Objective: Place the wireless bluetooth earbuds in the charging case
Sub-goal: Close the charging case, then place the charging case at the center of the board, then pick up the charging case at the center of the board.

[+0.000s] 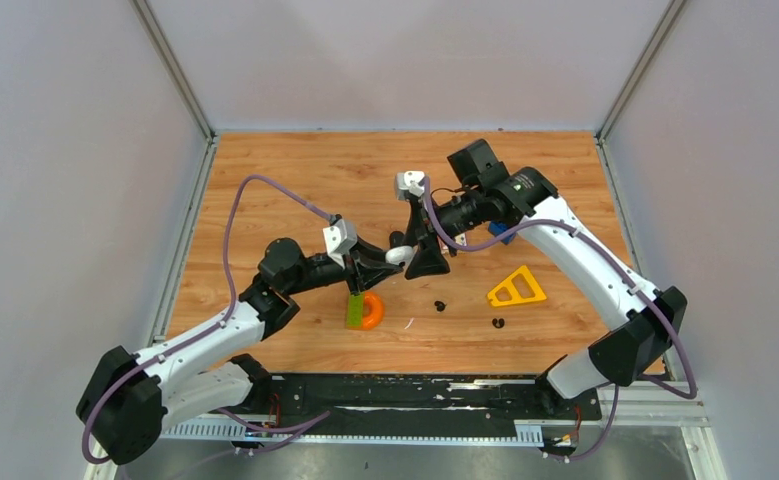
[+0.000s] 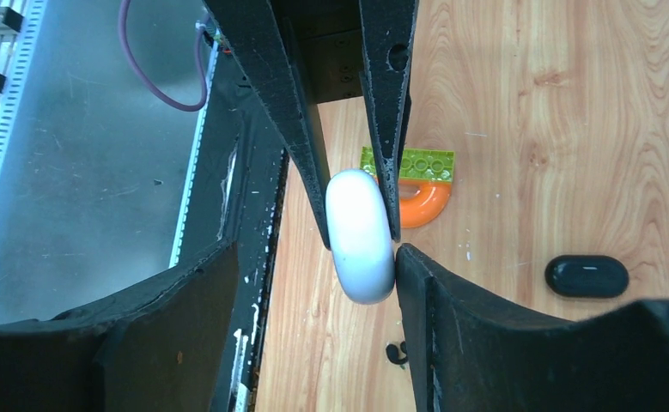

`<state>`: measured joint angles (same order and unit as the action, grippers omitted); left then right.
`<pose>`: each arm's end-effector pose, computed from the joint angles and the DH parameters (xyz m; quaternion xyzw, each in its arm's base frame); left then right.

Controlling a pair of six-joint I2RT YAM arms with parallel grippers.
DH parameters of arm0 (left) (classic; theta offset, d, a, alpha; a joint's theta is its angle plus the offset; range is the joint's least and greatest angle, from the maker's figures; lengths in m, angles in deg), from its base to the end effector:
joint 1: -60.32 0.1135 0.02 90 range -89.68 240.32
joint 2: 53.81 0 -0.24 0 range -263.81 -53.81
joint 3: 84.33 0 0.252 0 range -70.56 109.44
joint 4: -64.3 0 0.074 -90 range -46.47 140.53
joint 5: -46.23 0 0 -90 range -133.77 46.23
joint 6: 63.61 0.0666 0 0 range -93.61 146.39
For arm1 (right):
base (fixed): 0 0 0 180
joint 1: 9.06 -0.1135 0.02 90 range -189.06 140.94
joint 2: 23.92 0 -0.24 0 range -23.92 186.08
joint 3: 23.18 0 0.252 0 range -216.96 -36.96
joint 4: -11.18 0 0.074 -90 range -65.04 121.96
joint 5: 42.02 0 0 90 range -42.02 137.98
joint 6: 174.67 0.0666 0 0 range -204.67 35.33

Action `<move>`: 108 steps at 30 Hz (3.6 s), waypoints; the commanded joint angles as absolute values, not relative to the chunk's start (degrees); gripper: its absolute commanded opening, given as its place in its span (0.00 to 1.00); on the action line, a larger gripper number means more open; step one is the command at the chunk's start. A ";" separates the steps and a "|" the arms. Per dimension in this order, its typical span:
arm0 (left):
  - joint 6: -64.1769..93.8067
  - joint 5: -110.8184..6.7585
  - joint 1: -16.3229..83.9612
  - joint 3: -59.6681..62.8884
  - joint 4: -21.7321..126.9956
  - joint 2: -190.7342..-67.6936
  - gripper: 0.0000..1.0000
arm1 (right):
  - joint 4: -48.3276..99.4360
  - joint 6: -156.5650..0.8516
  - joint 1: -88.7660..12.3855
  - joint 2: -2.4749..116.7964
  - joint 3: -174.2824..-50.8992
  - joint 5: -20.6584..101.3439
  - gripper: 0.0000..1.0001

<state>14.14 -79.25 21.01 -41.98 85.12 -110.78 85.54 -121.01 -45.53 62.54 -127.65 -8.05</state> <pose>0.1771 -0.1949 0.2650 0.3693 0.5654 -0.4916 0.5499 0.2136 0.2266 0.3384 -0.6109 0.5994 0.4499 0.2550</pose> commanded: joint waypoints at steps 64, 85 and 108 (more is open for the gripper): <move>1.07 -43.96 26.49 -20.45 30.58 -133.24 0.49 | 64.11 -96.91 -32.54 67.07 -116.79 14.47 0.88; -1.63 -43.93 26.48 -34.36 26.48 -92.98 0.50 | 66.94 -85.57 -50.69 94.93 -137.53 46.98 0.75; -2.12 -45.59 26.49 -35.75 28.19 -93.95 0.49 | 69.23 -79.79 -50.04 102.64 -142.04 52.50 0.59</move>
<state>-1.81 -44.94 26.30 -35.71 26.71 -94.54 68.49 -81.29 -51.08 101.97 -138.93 53.04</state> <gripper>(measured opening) 0.491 0.613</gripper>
